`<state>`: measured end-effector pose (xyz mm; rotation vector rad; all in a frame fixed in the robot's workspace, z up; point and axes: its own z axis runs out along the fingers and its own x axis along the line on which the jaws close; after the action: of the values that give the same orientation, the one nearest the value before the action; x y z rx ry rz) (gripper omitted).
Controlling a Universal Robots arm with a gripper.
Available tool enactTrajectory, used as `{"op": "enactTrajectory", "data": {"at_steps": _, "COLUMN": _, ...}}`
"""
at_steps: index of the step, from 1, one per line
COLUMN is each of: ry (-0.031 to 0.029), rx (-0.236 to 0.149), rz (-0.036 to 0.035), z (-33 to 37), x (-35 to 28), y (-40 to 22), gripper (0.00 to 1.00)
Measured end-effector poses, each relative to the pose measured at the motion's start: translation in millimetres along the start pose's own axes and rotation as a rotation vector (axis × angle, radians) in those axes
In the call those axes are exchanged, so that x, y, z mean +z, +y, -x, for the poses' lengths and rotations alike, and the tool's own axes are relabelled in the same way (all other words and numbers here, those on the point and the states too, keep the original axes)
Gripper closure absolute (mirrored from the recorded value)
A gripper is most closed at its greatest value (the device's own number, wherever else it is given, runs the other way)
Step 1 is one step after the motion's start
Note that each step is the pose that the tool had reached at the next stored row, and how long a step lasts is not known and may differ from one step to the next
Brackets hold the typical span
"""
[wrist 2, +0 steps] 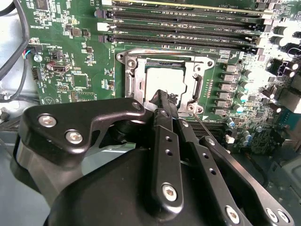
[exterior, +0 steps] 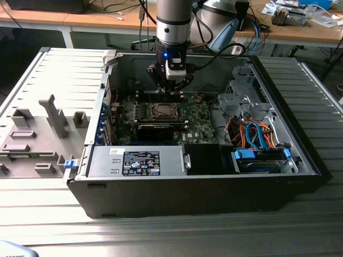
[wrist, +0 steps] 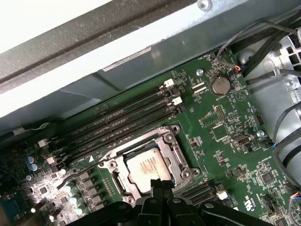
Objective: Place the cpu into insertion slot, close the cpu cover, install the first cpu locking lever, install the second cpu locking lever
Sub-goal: 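Install the first cpu locking lever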
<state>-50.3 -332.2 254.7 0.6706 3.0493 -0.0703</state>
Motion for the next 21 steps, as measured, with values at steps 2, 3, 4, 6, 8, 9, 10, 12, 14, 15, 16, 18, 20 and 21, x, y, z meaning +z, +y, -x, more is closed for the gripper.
{"op": "enactTrajectory", "data": {"at_steps": 2, "ry": -0.0001, "rx": -0.003, "rz": 0.0001, "z": 0.0, "x": 0.0, "y": 0.0, "gripper": 0.89}}
{"op": "enactTrajectory", "data": {"at_steps": 3, "ry": -0.0001, "rx": -0.004, "rz": 0.0001, "z": 0.0, "x": 0.0, "y": 0.0, "gripper": 0.89}}
{"op": "enactTrajectory", "data": {"at_steps": 4, "ry": -0.0002, "rx": -0.005, "rz": 0.0001, "z": 0.0, "x": 0.0, "y": 0.0, "gripper": 0.89}}
{"op": "enactTrajectory", "data": {"at_steps": 6, "ry": -0.0003, "rx": -0.008, "rz": 0.0002, "z": 0.0, "x": 0.0, "y": 0.0, "gripper": 0.89}}
{"op": "enactTrajectory", "data": {"at_steps": 8, "ry": -0.0004, "rx": -0.011, "rz": 0.0003, "z": 0.0, "x": 0.0, "y": 0.0, "gripper": 0.89}}
{"op": "enactTrajectory", "data": {"at_steps": 9, "ry": -0.0005, "rx": -0.013, "rz": 0.0003, "z": 0.0, "x": 0.0, "y": 0.0, "gripper": 0.89}}
{"op": "enactTrajectory", "data": {"at_steps": 10, "ry": -0.0006, "rx": -0.014, "rz": 0.0004, "z": 0.0, "x": 0.0, "y": 0.0, "gripper": 0.89}}
{"op": "enactTrajectory", "data": {"at_steps": 12, "ry": -0.0007, "rx": -0.017, "rz": 0.0004, "z": 0.0, "x": 0.0, "y": 0.0, "gripper": 0.89}}
{"op": "enactTrajectory", "data": {"at_steps": 14, "ry": -0.0008, "rx": -0.021, "rz": 0.0005, "z": 0.0, "x": 0.0, "y": 0.0, "gripper": 0.89}}
{"op": "enactTrajectory", "data": {"at_steps": 15, "ry": -0.0009, "rx": -0.022, "rz": 0.0006, "z": 0.0, "x": 0.0, "y": 0.0, "gripper": 0.89}}
{"op": "enactTrajectory", "data": {"at_steps": 16, "ry": -0.0010, "rx": -0.026, "rz": 0.0007, "z": 0.0, "x": 0.0, "y": 0.0, "gripper": 0.89}}
{"op": "enactTrajectory", "data": {"at_steps": 18, "ry": -0.0012, "rx": -0.031, "rz": 0.0009, "z": 0.0, "x": 0.0, "y": 0.0, "gripper": 0.89}}
{"op": "enactTrajectory", "data": {"at_steps": 20, "ry": -0.0015, "rx": -0.037, "rz": 0.0010, "z": 0.0, "x": 0.0, "y": 0.0, "gripper": 0.89}}
{"op": "enactTrajectory", "data": {"at_steps": 21, "ry": -0.0020, "rx": -0.050, "rz": 0.0014, "z": 0.0, "x": 0.0, "y": 0.0, "gripper": 0.89}}
